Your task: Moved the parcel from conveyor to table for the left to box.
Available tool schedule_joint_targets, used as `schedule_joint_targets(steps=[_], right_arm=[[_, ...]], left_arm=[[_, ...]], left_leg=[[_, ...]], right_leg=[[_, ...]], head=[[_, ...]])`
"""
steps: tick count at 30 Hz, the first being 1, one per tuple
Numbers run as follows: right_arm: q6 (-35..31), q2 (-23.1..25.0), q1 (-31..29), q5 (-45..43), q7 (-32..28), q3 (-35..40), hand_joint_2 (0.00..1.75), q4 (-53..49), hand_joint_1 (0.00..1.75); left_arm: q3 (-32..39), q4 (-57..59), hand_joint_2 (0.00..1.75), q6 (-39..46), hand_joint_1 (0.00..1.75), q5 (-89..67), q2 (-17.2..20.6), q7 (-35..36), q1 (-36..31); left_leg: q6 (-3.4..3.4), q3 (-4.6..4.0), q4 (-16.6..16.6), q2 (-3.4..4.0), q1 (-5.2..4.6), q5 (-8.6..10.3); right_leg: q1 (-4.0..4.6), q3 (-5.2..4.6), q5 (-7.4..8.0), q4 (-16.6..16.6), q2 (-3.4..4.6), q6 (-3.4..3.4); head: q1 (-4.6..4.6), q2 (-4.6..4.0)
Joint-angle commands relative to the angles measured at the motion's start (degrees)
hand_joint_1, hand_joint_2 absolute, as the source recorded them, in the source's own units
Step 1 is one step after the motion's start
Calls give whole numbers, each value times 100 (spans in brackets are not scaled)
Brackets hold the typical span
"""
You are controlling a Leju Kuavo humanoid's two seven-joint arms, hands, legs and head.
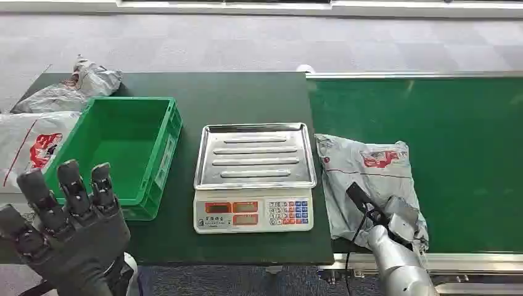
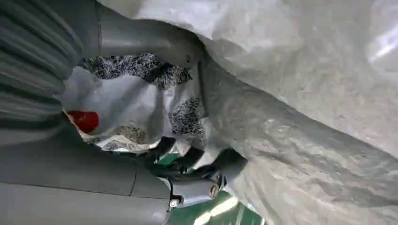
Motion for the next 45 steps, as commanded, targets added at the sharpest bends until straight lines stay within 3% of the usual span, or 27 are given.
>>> schedule_joint_targets(steps=[1,5,9,13,15,18,20,24,40,43,45], right_arm=[[-85,-51,-137,-4,-38,88,175,449,175],[-109,-40,-137,-12,-79,98,175,422,175],[-282,137,-129,-182,-615,199,175,29,175],[-491,692,486,-552,-1161,688,175,-2154,175],[-744,997,1097,-713,-1035,1129,175,-4209,175],[-1305,1197,1570,-975,-971,1419,175,-6101,175],[-1316,1207,1708,-986,-991,1498,175,-6604,175],[-1951,1241,1976,-1095,-1148,1633,175,-7439,175],[-2206,1155,1896,-1120,-1468,2144,175,-7400,175],[-1548,967,1409,-1721,-2068,2971,175,-6664,175],[-1279,993,583,-1815,-2154,3713,175,-5286,175]], left_arm=[[-111,105,175,99,0,-40,144,20,47],[-117,94,175,115,0,-44,153,20,42],[-128,-42,175,264,0,-109,208,20,95],[-141,-246,175,490,0,-172,305,20,218],[-141,-367,175,587,0,-186,320,20,300],[-193,-304,175,636,0,-176,375,20,305],[-202,-248,175,660,0,-162,378,20,250],[-255,-179,175,665,0,-109,338,20,188],[-337,-91,175,685,0,-92,353,20,90],[-359,-22,175,560,0,-20,381,20,-24],[-332,147,175,273,0,88,316,20,-156]], left_leg=[[0,4,-9,9,2,1],[-1,8,-9,4,3,-1],[-2,9,-9,13,1,-3],[-2,-4,-3,15,-1,-3],[-4,-11,-1,20,-3,-4],[-7,-19,5,14,-8,-9],[-7,-22,3,3,-7,-8],[-4,-22,0,-7,-3,-8],[-3,-16,-3,5,-1,-9],[-4,-13,-2,18,-1,-8],[-4,-12,-2,49,-2,-11]], right_leg=[[4,4,3,-12,1,-6],[6,9,0,-12,-3,-6],[6,5,0,-10,6,-7],[3,-11,-2,1,11,-9],[2,-20,-3,6,14,-11],[-3,-36,-13,22,8,-14],[-1,-36,-16,20,-4,-15],[7,-31,-19,11,-14,-16],[1,-26,-13,3,1,-7],[2,-28,-10,3,13,-7],[2,-32,-3,6,44,-8]], head=[[0,0],[0,0],[0,0],[2,0],[2,0],[0,0],[0,0],[0,0],[0,0],[0,0],[2,0]])
